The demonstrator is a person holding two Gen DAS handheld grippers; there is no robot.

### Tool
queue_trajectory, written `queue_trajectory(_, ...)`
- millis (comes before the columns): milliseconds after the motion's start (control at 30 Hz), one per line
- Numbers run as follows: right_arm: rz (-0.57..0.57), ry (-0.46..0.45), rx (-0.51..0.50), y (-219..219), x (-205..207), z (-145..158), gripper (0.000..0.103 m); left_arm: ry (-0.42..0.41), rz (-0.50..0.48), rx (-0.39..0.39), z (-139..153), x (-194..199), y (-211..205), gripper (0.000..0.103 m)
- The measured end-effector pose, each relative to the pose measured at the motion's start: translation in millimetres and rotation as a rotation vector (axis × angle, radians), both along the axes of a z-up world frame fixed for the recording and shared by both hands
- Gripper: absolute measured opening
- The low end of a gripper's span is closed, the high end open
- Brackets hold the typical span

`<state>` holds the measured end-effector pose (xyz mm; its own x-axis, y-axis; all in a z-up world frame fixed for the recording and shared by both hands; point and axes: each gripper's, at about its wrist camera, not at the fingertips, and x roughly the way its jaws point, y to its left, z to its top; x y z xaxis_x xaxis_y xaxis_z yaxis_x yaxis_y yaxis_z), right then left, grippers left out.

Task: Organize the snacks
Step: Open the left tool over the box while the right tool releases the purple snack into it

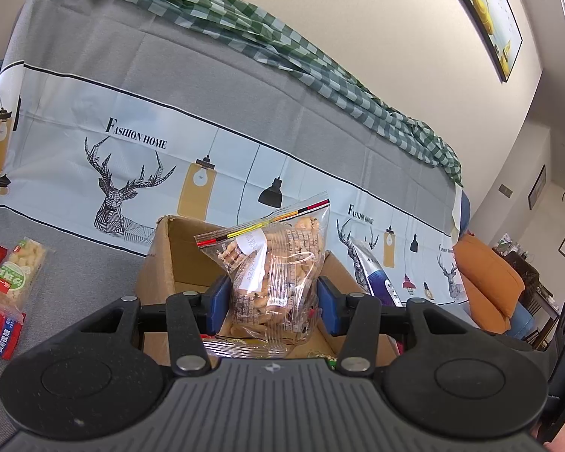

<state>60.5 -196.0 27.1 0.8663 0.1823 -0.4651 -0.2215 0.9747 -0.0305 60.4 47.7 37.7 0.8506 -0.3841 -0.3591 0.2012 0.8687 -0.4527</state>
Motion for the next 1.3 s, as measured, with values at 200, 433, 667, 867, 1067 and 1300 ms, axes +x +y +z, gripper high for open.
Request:
queue_trajectory(200, 0.001, 0.000, -0.001, -0.4, 0.7, -1.1, 0.019, -0.008, -0.027, -0.011, 1.4, -0.5, -3.2, 0.054)
queue_trajectory(433, -0.010, 0.007, -0.014, 1.4, 2.2, -2.5, 0.046, -0.020, -0.081, -0.008, 2.1, -4.0, -13.5, 0.065)
queue_trajectory(667, -0.024, 0.017, 0.007, 1.3, 3.1, -2.6, 0.049, -0.018, -0.045, -0.002, 2.1, -3.9, -3.5, 0.060)
queue_trajectory(867, -0.032, 0.031, 0.057, 13.1, 4.2, 0.0, 0.049, 0.030, 0.000, 0.058, -0.1, -4.5, 15.7, 0.025)
queue_trajectory(1067, -0.012, 0.031, 0.112, 43.8, 1.4, 4.5, 0.049, 0.091, 0.038, 0.020, 4.0, -2.5, 60.7, 0.025)
queue_trajectory(1300, 0.010, 0.019, 0.159, 90.0, -4.6, 8.5, 0.046, 0.155, 0.200, 0.005, 21.8, 47.1, 117.4, 0.025)
